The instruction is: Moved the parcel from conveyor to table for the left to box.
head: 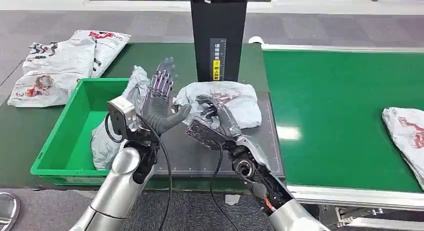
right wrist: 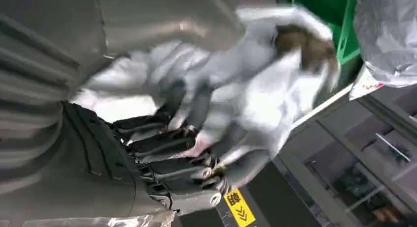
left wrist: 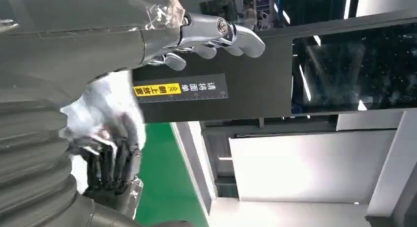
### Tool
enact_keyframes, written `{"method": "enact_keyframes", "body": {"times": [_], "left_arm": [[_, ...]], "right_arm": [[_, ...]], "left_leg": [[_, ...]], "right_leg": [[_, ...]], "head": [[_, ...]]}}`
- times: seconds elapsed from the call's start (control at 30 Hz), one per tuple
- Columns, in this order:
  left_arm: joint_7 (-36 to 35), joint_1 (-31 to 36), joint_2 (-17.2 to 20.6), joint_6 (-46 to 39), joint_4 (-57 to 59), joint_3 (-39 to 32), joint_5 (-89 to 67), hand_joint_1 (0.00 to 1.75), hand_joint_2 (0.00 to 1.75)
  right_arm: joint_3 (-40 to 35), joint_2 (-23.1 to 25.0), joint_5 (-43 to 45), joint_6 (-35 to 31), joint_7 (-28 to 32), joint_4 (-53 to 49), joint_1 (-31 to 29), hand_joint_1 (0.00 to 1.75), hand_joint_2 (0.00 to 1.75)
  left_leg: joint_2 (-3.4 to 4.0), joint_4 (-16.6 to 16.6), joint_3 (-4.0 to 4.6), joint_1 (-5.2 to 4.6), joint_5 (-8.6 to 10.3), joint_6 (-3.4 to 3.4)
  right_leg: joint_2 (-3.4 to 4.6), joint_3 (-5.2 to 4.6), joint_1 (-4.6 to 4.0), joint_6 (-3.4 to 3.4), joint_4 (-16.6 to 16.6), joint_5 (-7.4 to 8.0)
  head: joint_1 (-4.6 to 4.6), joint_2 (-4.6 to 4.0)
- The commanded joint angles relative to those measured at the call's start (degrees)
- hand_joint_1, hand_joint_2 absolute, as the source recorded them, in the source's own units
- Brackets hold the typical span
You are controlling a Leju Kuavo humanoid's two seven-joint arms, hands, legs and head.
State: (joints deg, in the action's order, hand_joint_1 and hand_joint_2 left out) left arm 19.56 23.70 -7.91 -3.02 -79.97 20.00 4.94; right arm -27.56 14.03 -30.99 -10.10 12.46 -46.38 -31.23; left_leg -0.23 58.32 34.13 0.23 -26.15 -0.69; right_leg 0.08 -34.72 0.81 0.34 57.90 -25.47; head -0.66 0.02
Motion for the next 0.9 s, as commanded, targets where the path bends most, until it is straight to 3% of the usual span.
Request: {"method": "enact_keyframes", "body": {"times": [0.03, 0.3, 0.77, 0.9], "left_arm": [[-0.1, 1.5, 3.2, -1.0, 2.6, 2.9, 0.2, 0.0, 1.75], [0.2, 0.2, 3.5, -2.3, 2.1, 2.9, 0.0, 0.0, 1.75], [0.0, 0.0, 3.6, -3.0, 2.3, 2.8, -0.9, 0.0, 1.75], [-0.4, 0.1, 3.7, -4.9, 3.1, 3.1, -3.5, 0.0, 1.75]], "right_arm": [[0.0, -1.5, 2.8, -1.8, -0.5, 4.1, -2.8, 0.0, 1.75], [5.3, -3.2, 7.8, -8.3, 1.9, -4.9, 0.7, 0.0, 1.75], [6.9, -3.6, 9.5, -10.5, 2.7, -9.5, 2.5, 0.0, 1.75], [8.6, -3.8, 11.6, -14.5, 5.4, -14.3, 4.5, 0.0, 1.75]], "left_leg": [[0.0, -0.1, -0.14, 0.02, 0.03, 0.0], [-0.12, -0.2, -0.17, 0.05, 0.04, 0.01], [-0.04, -0.1, -0.16, 0.03, 0.03, 0.01], [-0.06, 0.0, -0.06, 0.01, 0.02, 0.01]], "right_leg": [[-0.03, 0.15, -0.03, -0.03, -0.1, 0.02], [-0.15, 0.23, -0.06, -0.03, -0.2, 0.01], [-0.06, 0.16, -0.05, -0.03, -0.2, 0.02], [-0.08, 0.05, -0.03, -0.01, -0.1, -0.01]], "head": [[0.0, -0.02], [0.0, -0.02], [0.0, -0.02], [0.0, 0.0]]}}
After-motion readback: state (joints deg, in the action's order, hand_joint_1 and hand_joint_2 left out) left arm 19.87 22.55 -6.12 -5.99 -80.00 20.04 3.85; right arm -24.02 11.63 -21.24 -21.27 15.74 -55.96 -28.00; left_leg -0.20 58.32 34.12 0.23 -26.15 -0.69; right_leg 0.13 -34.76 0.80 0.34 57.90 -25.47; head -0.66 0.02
